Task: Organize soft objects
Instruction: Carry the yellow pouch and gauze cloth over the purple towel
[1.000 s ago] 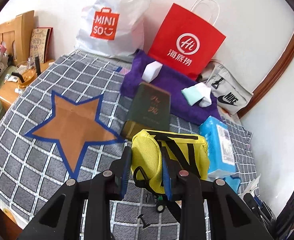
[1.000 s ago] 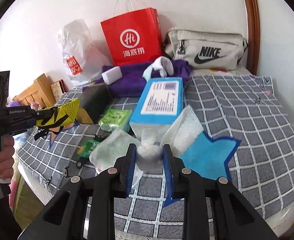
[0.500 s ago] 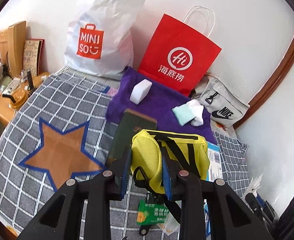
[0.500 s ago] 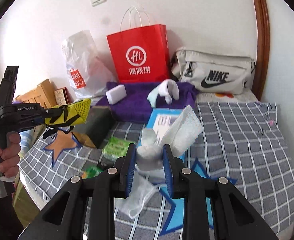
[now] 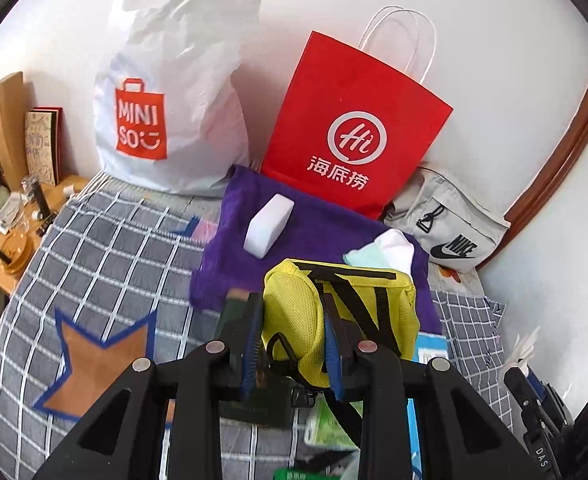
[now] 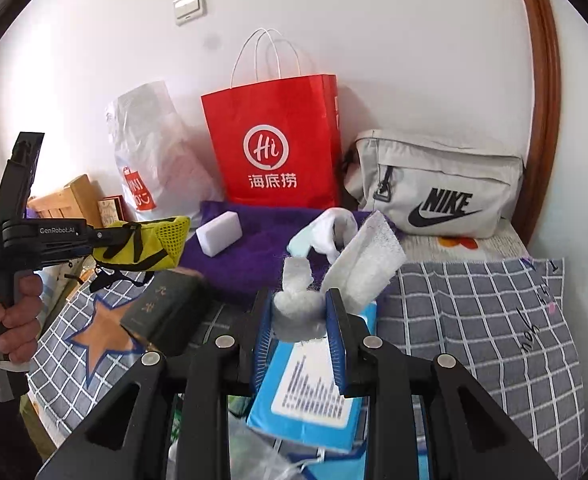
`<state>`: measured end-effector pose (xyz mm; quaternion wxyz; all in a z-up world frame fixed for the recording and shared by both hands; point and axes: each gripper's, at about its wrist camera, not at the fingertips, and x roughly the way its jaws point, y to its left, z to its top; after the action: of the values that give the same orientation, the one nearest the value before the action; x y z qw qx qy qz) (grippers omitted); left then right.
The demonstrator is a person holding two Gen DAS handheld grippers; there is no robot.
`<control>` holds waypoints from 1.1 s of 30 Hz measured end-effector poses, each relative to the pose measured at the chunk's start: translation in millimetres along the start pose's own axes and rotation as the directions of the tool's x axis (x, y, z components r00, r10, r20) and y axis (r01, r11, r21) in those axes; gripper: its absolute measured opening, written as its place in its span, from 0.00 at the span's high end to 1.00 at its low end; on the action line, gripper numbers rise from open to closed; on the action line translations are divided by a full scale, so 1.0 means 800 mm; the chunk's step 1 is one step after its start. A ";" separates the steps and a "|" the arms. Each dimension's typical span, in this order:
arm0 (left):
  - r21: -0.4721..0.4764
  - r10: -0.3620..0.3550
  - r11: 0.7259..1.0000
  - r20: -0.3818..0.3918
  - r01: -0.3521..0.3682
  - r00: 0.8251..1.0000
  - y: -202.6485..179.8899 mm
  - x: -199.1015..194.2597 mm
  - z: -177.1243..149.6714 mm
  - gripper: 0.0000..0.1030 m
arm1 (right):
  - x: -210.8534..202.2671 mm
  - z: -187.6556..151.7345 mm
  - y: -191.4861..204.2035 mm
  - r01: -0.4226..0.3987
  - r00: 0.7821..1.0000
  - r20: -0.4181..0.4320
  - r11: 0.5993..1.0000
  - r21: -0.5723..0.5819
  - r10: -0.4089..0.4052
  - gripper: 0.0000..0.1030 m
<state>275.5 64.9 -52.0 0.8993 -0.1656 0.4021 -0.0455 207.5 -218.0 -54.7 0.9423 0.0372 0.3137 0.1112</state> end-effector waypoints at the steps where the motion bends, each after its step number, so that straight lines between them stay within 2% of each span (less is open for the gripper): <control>1: 0.004 0.001 1.000 -0.001 -0.001 1.000 -0.001 0.006 0.006 0.74 | 0.007 0.005 -0.001 -0.004 1.000 0.003 1.000 -0.002 0.004 0.74; 10: 0.024 0.020 1.000 -0.002 -0.020 1.000 -0.007 0.048 0.040 0.74 | 0.065 0.036 -0.012 -0.024 1.000 -0.019 1.000 0.002 0.024 0.74; 16: 0.017 0.040 0.999 -0.034 -0.040 0.999 -0.001 0.085 0.051 0.74 | 0.108 0.053 -0.023 -0.025 0.999 -0.031 1.000 0.005 0.025 0.74; 19: 0.029 0.057 0.998 -0.040 -0.056 0.998 0.000 0.097 0.059 0.74 | 0.128 0.060 -0.034 -0.068 0.996 -0.052 0.997 0.034 0.069 0.74; 22: 0.034 0.086 0.996 -0.058 -0.084 0.995 0.002 0.110 0.062 0.74 | 0.142 0.064 -0.040 -0.060 0.996 -0.058 0.998 0.032 0.062 0.74; 25: 0.015 0.066 0.998 -0.090 -0.065 0.994 0.009 0.129 0.062 0.74 | 0.154 0.066 -0.046 -0.057 0.996 -0.064 0.998 0.031 0.059 0.74; 30: -0.007 0.065 0.998 -0.116 -0.067 0.991 0.019 0.155 0.062 0.74 | 0.185 0.067 -0.052 -0.092 0.988 -0.120 0.995 0.031 0.095 0.74; 33: -0.013 0.069 0.997 -0.123 -0.071 0.990 0.023 0.167 0.061 0.74 | 0.207 0.063 -0.053 -0.088 0.984 -0.153 0.996 0.025 0.091 0.74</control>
<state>400.2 66.4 -122.7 0.8724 -0.1562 0.4627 -0.0206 374.7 -220.9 -117.2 0.9089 0.0510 0.3845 0.1531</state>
